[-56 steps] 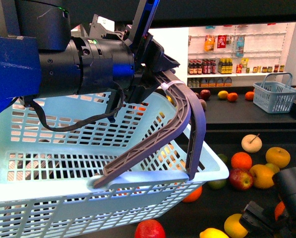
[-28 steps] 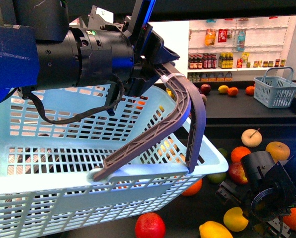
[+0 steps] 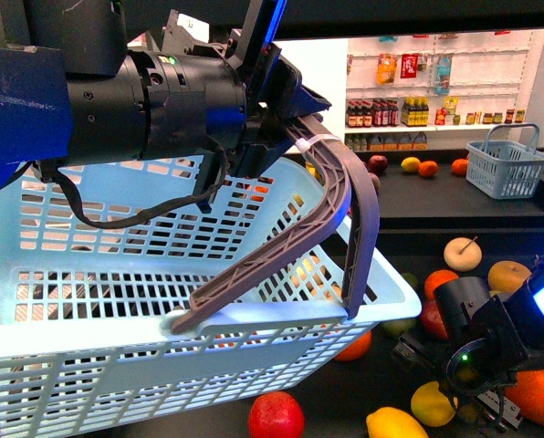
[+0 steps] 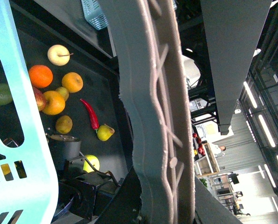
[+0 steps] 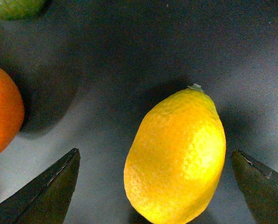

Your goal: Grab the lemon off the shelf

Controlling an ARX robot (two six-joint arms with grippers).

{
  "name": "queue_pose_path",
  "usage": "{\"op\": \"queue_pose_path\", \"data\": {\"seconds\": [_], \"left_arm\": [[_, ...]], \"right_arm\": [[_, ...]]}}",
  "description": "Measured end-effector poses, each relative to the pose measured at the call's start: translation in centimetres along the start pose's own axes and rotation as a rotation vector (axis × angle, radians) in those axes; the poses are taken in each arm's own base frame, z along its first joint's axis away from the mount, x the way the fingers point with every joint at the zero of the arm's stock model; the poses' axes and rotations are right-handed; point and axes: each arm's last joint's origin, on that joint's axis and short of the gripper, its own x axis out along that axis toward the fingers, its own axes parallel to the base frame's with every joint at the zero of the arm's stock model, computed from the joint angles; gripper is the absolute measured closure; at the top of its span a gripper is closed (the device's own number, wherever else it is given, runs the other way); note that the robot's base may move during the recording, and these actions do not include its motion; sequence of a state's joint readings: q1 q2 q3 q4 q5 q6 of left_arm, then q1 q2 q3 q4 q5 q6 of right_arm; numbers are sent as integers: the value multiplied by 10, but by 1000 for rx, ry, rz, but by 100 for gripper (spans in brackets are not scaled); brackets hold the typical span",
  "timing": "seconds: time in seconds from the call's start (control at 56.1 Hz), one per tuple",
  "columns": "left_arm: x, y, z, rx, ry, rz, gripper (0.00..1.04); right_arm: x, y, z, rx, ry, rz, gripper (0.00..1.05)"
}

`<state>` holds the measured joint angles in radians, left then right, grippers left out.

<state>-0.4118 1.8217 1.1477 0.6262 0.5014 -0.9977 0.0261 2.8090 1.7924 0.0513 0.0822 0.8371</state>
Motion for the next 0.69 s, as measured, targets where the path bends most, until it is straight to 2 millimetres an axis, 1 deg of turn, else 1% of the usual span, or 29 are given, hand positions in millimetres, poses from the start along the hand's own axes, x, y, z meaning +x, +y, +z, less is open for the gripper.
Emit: {"op": "queue_pose_path", "data": {"seconds": [0.125, 0.16, 0.249, 0.338, 0.463, 0.534, 0.641, 0.695], "left_arm": [[0, 0, 0, 0, 0, 0, 95], [0, 0, 0, 0, 0, 0, 95], [0, 0, 0, 0, 0, 0, 95], [0, 0, 0, 0, 0, 0, 95], [0, 0, 0, 0, 0, 0, 95], [0, 0, 0, 0, 0, 0, 95], [0, 0, 0, 0, 0, 0, 95], [0, 0, 0, 0, 0, 0, 95]], "right_arm": [[5, 0, -1, -13, 10, -12, 7], [6, 0, -1, -16, 11, -13, 9], [7, 0, -1, -22, 10, -14, 21], [7, 2, 0, -24, 10, -10, 34], [7, 2, 0, -24, 7, -9, 50], [6, 2, 1, -23, -2, -7, 55], [2, -2, 5, -22, -44, -9, 58], [-5, -3, 12, -22, -81, -8, 59]]}}
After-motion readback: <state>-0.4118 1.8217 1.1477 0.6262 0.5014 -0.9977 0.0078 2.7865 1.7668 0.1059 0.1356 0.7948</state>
